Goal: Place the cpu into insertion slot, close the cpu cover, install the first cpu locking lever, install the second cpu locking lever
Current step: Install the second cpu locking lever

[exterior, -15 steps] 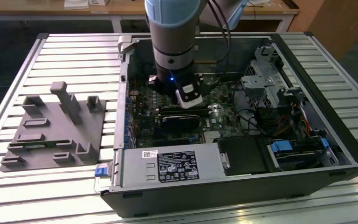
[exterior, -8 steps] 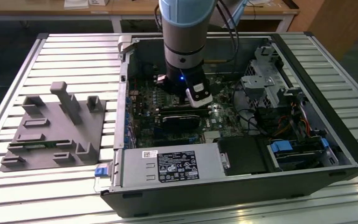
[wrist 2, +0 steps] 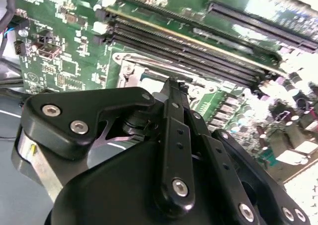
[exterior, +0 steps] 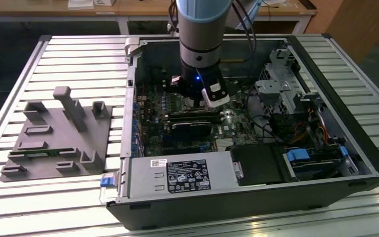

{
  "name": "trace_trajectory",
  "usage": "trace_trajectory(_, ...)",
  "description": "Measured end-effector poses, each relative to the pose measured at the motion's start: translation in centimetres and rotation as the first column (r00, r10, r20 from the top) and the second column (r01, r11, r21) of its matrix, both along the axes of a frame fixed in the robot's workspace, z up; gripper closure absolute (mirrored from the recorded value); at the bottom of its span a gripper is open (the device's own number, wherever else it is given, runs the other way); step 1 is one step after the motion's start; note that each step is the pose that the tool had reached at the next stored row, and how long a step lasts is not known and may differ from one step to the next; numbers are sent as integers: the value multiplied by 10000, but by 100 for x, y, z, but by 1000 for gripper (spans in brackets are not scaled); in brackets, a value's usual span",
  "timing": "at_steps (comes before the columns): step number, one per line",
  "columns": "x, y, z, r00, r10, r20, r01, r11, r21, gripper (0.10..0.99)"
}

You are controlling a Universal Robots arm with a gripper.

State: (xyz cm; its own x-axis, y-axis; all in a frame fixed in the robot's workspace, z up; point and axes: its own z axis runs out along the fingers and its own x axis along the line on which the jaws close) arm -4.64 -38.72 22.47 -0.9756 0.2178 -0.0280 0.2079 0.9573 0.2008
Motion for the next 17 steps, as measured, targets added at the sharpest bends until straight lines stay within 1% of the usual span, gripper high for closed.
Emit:
trace_trajectory(2, 14, 58, -2, 10000, 1, 0, -1, 10000, -84, 980)
trace_trajectory(7, 32, 246, -10, 10000, -1, 0, 1, 9995, -303, 980)
trace_trajectory(10, 48, 326, -16, 10000, 0, 0, 0, 9989, -461, 980)
trace_trajectory(11, 51, 338, -16, 10000, 0, -1, 0, 9988, -483, 980)
trace_trajectory(17, 53, 339, -16, 10000, 0, -2, 0, 9988, -485, 980)
